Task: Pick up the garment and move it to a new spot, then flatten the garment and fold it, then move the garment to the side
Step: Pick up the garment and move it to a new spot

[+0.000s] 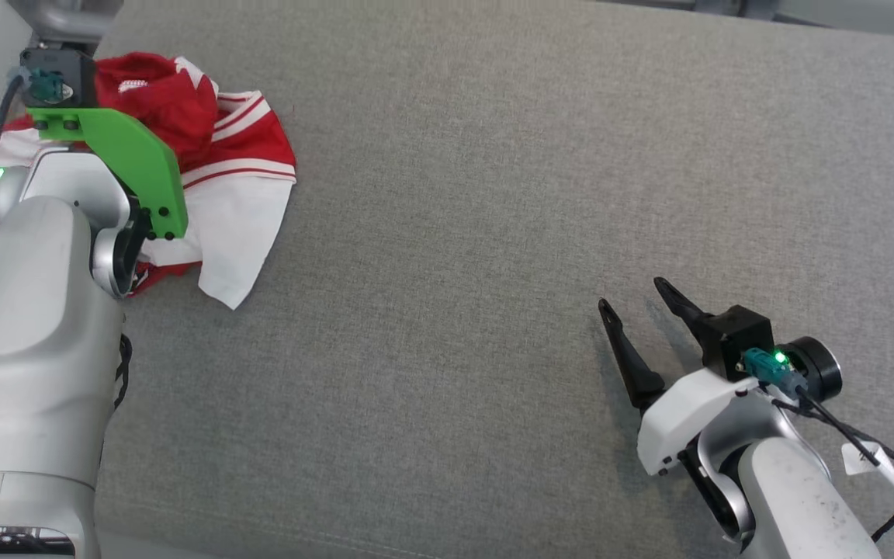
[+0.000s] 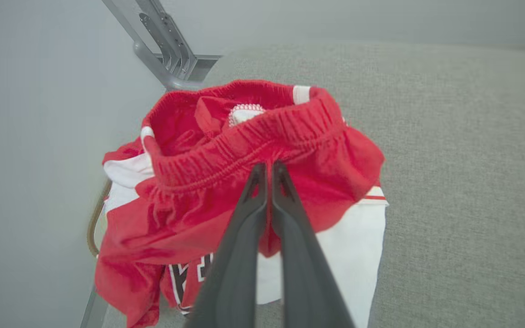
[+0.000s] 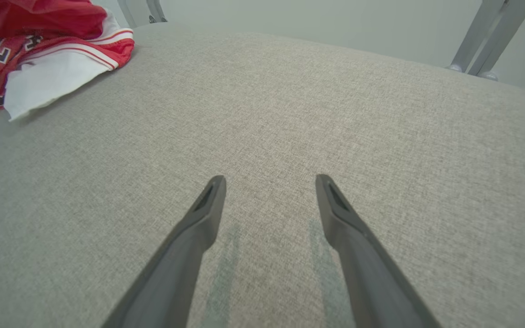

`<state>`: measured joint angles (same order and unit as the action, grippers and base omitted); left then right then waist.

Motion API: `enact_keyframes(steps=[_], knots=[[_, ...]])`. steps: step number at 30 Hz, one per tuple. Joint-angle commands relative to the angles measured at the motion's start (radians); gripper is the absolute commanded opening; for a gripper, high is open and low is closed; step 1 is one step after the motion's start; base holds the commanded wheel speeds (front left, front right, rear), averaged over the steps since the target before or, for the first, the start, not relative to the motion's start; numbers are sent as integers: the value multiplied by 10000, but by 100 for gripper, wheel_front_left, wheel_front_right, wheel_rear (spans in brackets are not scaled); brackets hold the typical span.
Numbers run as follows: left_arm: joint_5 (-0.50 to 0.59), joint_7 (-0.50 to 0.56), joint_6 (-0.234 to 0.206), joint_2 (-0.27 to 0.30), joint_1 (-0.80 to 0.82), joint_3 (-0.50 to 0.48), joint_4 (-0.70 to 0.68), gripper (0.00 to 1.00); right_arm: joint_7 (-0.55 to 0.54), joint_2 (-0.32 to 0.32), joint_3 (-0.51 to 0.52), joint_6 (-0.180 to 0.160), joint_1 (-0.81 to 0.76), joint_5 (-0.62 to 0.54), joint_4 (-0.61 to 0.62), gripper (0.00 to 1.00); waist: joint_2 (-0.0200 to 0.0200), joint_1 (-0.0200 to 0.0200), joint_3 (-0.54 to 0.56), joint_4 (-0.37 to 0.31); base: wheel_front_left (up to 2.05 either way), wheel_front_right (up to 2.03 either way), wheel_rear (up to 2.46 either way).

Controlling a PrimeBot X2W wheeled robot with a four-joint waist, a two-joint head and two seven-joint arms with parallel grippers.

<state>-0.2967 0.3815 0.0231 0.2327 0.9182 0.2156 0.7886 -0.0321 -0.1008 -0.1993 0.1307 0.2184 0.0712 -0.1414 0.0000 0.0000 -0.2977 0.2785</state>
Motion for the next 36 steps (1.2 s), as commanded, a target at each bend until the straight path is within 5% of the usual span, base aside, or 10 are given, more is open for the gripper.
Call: enact_keyframes(steps=[1, 19, 30, 36], knots=[[85, -95, -14, 89, 220, 12, -80, 0, 98, 60, 31, 1, -197, 109, -98, 100, 0, 0, 678, -178, 0, 0, 0], [201, -1126, 402, -629, 1245, 793, -1923, 0, 718, 470, 344, 1, -671, 285, -896, 100, 0, 0, 2284, -2591, 0, 0, 0], [-521, -1509, 583, -1615, 1584, 1359, -3113, 0, 917, 498, 415, 1, -422, 510, -897, 100, 0, 0, 1820, -4545, 0, 0, 0], [-1854, -1950, 194, -1797, 962, 1901, -3283, 0, 1150, 506, 666, 1, -298, 707, -972, 100, 0, 0, 1288, -4966, 0, 0, 0]])
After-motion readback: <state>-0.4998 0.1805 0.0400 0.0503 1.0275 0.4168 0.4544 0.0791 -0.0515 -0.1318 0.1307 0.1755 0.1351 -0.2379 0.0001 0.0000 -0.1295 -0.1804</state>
